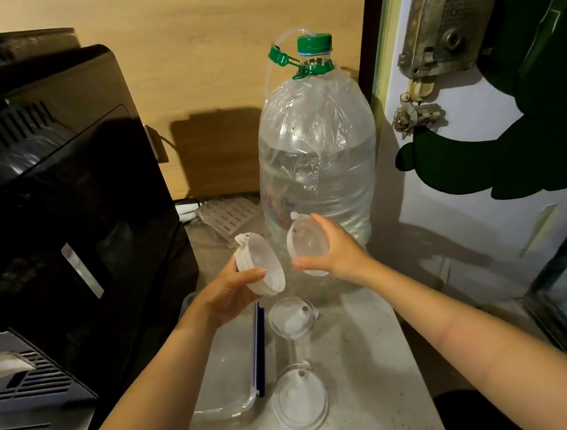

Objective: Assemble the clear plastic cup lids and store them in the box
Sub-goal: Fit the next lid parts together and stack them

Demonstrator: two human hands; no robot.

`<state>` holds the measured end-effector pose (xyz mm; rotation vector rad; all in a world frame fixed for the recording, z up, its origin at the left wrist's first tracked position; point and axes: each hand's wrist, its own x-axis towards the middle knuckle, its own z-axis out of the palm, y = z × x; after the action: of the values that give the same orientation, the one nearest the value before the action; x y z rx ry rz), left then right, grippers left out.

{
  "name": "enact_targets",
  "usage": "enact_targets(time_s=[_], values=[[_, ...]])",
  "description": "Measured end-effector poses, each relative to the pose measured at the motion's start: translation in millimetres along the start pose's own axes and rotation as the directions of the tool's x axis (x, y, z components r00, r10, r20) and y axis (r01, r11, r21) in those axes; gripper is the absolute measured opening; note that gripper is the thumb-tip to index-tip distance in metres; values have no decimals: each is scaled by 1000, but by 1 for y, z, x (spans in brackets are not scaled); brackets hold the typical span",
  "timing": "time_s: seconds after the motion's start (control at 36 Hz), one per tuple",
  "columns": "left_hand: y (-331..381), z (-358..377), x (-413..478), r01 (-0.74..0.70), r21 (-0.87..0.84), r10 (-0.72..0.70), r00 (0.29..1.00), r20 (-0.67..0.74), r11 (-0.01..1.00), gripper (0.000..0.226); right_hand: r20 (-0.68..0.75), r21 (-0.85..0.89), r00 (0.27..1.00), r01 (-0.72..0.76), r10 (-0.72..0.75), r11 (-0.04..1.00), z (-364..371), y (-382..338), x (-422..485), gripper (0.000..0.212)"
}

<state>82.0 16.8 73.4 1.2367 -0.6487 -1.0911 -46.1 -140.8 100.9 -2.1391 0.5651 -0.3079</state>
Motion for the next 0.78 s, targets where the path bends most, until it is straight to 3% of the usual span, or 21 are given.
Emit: enact_targets(time_s=[0.11,0.31,0.78], values=[[5,1,1,-9,-8,10,999,48,1000,118,58,41,996,63,-65,997,0,-16,-2,104],[14,7,3,-44,-31,48,986,158,999,101,144,24,979,146,-148,989,8,-29,-1,101],[20,12,8,-47,-8,48,982,185,999,101,222,39,952,207,-211,977,9,-33,1,101]])
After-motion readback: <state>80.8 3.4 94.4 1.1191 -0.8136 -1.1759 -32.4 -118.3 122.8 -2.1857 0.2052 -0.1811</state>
